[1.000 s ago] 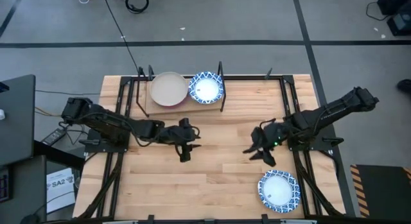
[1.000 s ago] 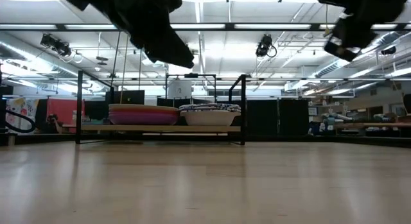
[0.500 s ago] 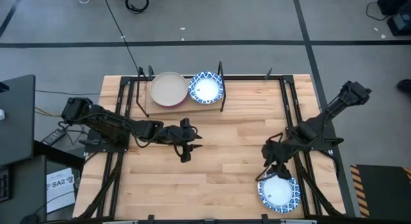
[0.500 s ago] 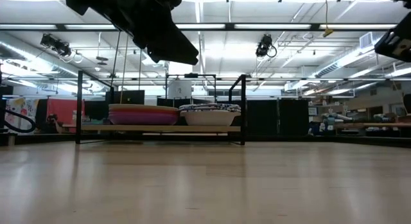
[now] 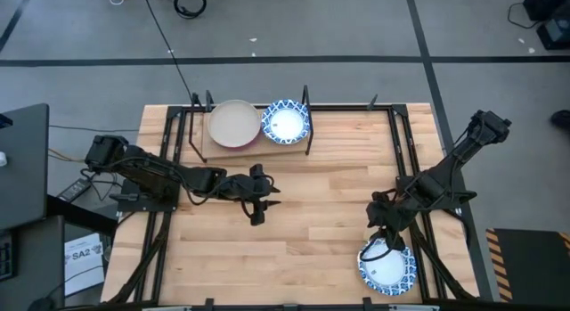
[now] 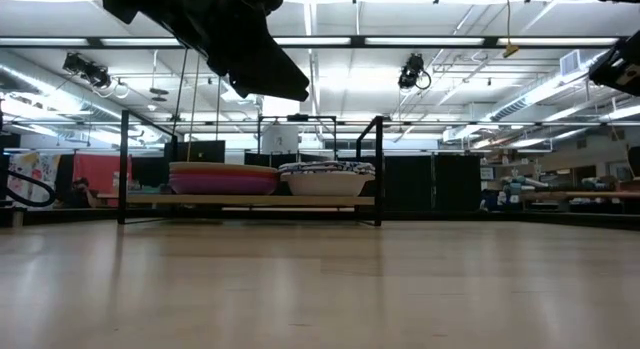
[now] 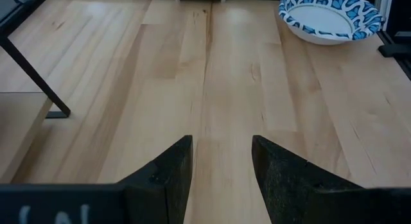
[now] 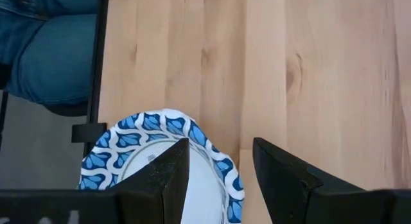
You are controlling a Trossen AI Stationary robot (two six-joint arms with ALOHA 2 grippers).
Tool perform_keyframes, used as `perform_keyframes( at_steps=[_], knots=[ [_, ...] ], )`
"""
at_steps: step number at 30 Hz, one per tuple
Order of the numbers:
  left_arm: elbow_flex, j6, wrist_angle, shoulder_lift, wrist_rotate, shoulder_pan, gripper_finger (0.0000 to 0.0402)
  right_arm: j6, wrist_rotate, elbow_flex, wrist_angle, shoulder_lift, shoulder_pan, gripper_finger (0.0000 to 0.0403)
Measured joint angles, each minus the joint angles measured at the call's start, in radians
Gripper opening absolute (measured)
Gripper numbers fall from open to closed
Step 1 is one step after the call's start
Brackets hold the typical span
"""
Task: Place and stack plates onto a shelf
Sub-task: Stack the blue patterned bowl on top of the blue patterned bowl on the shelf
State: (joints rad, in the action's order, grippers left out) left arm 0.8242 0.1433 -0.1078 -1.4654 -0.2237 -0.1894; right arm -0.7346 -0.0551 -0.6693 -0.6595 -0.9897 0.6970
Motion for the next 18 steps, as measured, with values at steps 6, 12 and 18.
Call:
perform_keyframes(
  at_steps=[6,12,18],
  knots=[
    [0.0,-0.001,0.0,0.0,0.0,0.0,0.0167,-0.007,-0.006,0.0,-0.003,-0.01,0.013,0.0177],
    [0.0,-0.001,0.0,0.0,0.0,0.0,0.0167,-0.047,0.0,0.048,0.004,-0.048,0.017,0.0177],
    [0.0,0.0,0.0,0.0,0.0,0.0,0.0167,-0.119,0.084,0.133,0.109,-0.056,0.017,0.0177]
  ],
)
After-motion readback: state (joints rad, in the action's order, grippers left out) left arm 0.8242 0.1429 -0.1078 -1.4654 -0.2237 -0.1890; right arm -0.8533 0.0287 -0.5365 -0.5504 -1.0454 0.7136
